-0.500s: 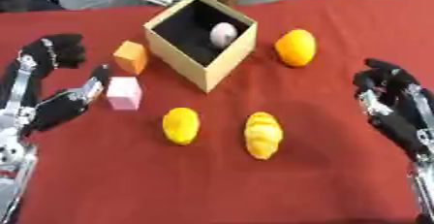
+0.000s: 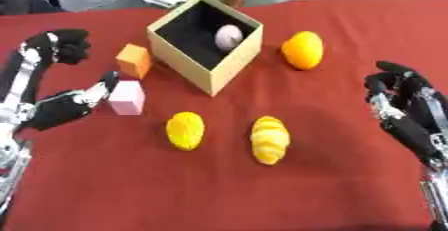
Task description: Pick up objects on the table and place them in the box.
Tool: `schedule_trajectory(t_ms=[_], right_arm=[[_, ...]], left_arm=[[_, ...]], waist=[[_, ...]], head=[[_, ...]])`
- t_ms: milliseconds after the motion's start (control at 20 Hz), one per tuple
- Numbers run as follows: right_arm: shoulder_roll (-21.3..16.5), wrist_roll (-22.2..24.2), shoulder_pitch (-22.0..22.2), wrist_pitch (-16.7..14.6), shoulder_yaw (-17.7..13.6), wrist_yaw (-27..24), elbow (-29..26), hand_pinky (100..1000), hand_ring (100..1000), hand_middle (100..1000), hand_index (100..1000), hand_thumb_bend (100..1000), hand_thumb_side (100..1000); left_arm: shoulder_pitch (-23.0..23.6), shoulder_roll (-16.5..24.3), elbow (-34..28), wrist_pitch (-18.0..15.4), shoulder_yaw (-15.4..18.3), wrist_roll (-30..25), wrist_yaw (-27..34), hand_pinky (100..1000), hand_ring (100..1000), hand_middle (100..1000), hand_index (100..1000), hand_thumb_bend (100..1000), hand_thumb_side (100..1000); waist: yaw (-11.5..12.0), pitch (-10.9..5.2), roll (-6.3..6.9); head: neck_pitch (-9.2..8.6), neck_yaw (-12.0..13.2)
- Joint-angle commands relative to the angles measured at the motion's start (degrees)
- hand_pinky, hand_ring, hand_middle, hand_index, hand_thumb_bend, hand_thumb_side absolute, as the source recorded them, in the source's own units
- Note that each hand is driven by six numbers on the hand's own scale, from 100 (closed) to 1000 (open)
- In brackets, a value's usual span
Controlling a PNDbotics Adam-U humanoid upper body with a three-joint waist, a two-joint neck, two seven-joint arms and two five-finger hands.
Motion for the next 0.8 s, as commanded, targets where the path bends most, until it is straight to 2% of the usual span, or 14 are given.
schedule_trajectory(t_ms=[50,100,150,250,450,600,650,800], right_arm=[[-0.73,0.08,-0.4,-0.16,-0.06,0.05,-0.67,646,745,669,850,100,431],[-0.72,0.09,-0.4,-0.16,-0.06,0.05,-0.67,646,745,669,850,100,431],[-0.95,0.23,-0.35,-0.16,0.12,0.08,-0.62,646,745,669,850,100,433],[-1.46,0.49,-0.27,-0.18,0.37,0.2,-0.52,646,745,669,850,100,433],[-1.21,0.4,-0.19,-0.16,0.23,0.2,-0.49,646,745,669,850,100,433],[-0.97,0.42,-0.24,-0.17,0.26,0.13,-0.5,646,745,669,850,100,433],[-1.01,0.46,-0.22,-0.17,0.33,0.12,-0.48,646,745,668,850,100,435],[-1.08,1.11,-0.38,-0.27,1.09,-0.13,-0.37,647,745,668,850,100,436]], left_arm=[[-0.91,4.25,-0.12,0.12,0.5,-2.72,-1.7,711,676,660,807,528,326],[-0.94,4.39,-0.22,0.18,0.66,-3.16,-1.79,711,676,660,807,528,326],[-1.39,4.89,0.14,-0.05,0.31,-3.66,-2.1,746,709,714,849,580,262],[-3.75,7.29,2.45,-1.25,-1.98,-5.27,-3.58,750,713,721,851,590,254],[-8.89,13.44,8.38,-3.48,-7.57,-9.1,-7.36,750,713,721,851,590,254],[-9.75,16.29,9.34,-5.28,-7.32,-12.14,-9.38,750,713,721,851,590,254],[-9.97,16.61,9.36,-5.56,-7.09,-13.27,-9.65,780,738,755,862,626,170],[-13.65,19.65,12.84,-7.95,-10.35,-16.48,-12.02,782,741,753,860,628,161]], waist=[[-0.04,-1.82,0.49],[-0.04,-1.82,0.48],[-0.38,-1.96,0.91],[-0.77,-2.1,1.6],[-0.51,-2.1,1.2],[-0.59,-2.06,0.93],[-0.7,-2.06,1.01],[-2.59,-2.01,1.34]], head=[[-0.25,-0.14],[-0.25,-0.14],[-0.13,0.09],[-0.04,0.22],[-0.04,0.0],[-0.08,0.13],[-0.01,0.23],[0.22,1.39]])
